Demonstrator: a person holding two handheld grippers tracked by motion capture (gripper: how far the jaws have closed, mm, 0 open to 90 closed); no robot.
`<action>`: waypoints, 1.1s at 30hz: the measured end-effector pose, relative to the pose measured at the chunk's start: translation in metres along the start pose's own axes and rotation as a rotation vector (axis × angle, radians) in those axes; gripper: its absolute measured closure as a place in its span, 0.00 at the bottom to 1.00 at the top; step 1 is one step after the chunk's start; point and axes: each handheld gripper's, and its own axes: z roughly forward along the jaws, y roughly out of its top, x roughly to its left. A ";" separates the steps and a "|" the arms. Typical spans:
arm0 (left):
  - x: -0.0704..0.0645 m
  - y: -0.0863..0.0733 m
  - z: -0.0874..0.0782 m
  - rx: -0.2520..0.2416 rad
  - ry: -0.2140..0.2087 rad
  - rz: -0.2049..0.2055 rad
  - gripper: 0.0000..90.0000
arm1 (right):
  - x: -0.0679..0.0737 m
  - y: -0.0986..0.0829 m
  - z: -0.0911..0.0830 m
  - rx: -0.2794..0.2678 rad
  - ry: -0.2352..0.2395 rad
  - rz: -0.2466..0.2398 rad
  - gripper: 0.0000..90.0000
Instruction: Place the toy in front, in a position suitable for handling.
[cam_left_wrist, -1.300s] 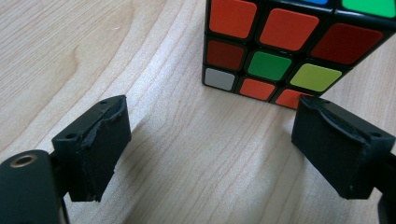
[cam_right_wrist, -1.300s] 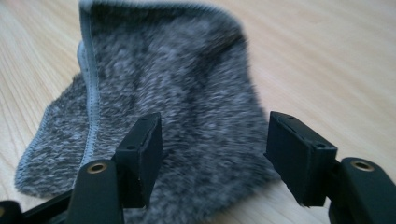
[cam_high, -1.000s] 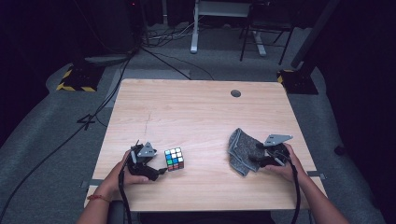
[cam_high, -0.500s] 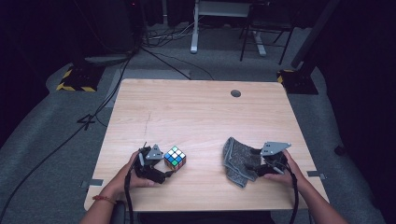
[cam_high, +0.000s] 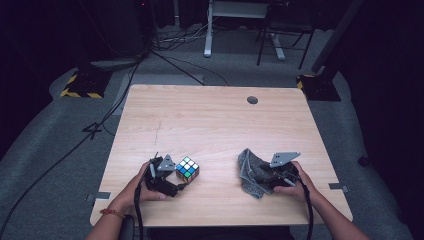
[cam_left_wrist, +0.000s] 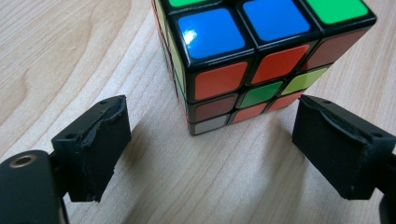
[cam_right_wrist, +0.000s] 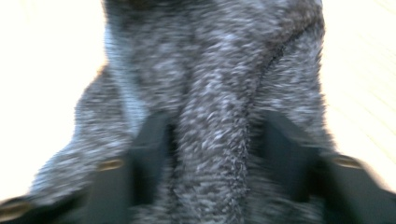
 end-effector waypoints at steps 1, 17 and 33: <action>0.000 0.002 -0.002 0.019 -0.006 0.013 0.15 | 0.001 0.000 0.000 -0.001 0.004 -0.004 0.63; -0.018 0.025 -0.013 -0.140 0.018 0.026 0.18 | 0.001 -0.001 -0.005 -0.016 -0.021 -0.033 0.84; -0.009 0.028 0.007 -0.076 0.026 -0.037 0.18 | -0.004 -0.004 -0.009 -0.017 -0.043 -0.023 0.84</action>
